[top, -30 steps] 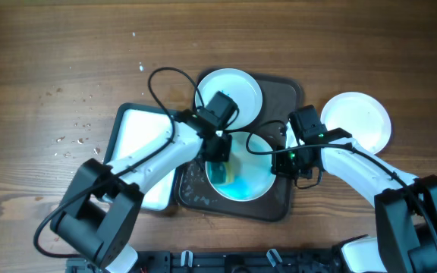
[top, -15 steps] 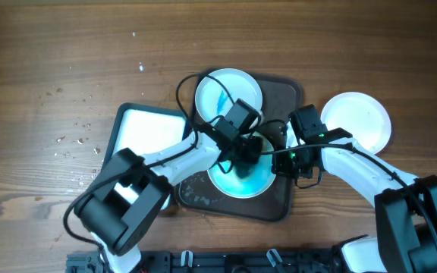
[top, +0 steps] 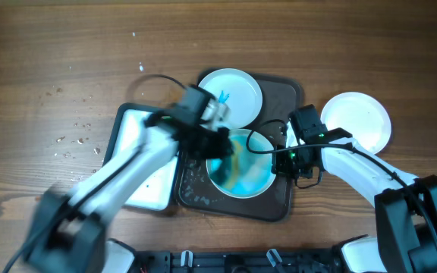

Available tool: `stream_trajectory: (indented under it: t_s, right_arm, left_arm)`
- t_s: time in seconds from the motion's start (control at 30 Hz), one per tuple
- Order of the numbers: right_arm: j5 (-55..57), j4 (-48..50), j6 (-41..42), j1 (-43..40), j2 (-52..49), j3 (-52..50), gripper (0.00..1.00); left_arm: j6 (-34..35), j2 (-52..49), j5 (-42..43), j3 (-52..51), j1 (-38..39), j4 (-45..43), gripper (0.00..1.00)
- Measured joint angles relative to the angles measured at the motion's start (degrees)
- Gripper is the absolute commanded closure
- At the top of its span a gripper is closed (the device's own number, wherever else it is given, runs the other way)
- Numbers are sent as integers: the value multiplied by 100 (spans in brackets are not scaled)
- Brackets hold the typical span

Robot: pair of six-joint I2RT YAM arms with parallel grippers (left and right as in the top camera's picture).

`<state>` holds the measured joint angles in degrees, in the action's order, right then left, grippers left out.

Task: Clean dirty plates on tray and stack at the side
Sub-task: 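Drop the sponge into the basin with the left gripper, then lift the plate with the right gripper and dip it into the basin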

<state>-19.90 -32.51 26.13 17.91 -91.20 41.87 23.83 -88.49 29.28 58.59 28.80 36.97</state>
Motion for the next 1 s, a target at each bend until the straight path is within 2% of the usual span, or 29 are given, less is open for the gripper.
stream_trajectory:
  t_s: [0.13,0.2,0.27,0.33,0.37,0.47,0.6,0.63,0.7,0.77,0.87,1.0]
  right_arm:
    - [2,-2,-2,2,0,0,96]
    - [2,-2,0,2,0,2,95]
    - [2,-2,-2,0,0,2,96]
    - [2,0,0,0,0,2,96]
    - [0,-2,0,0,0,2,96]
    - [0,-2,0,0,0,2,96]
    - [0,-13,-28,0,0,4,96]
    - [17,-92,-90,2,0,39,96]
    - [125,-501,-199,0,2,173,96]
    - [267,-1141,-391,0,37,511,96]
    - [483,-2103,-804,98,216,1541,96]
    - [734,-2350,-1071,728,345,2911,96]
  left_arm:
    - [-79,1792,-1373,42,-570,1419,96]
    - [26,2238,-2282,46,-901,2072,96]
    - [118,2378,-2874,-4,-1266,2199,95]
    - [203,2345,-3320,-238,-1646,2004,85]
    - [223,2271,-3467,-417,-1775,1867,75]
    - [302,1832,-3663,-920,-1976,1314,44]
    - [326,1255,-3676,-1106,-2009,1257,34]
    - [332,1270,-3626,-1073,-2009,1397,25]
    - [330,1357,-3515,-911,-2013,1753,18]
    - [356,1567,-3366,-601,-2061,2092,5]
    - [350,2151,-3097,-83,-2275,2380,0]
    - [442,3366,-2664,341,-2750,2551,0]
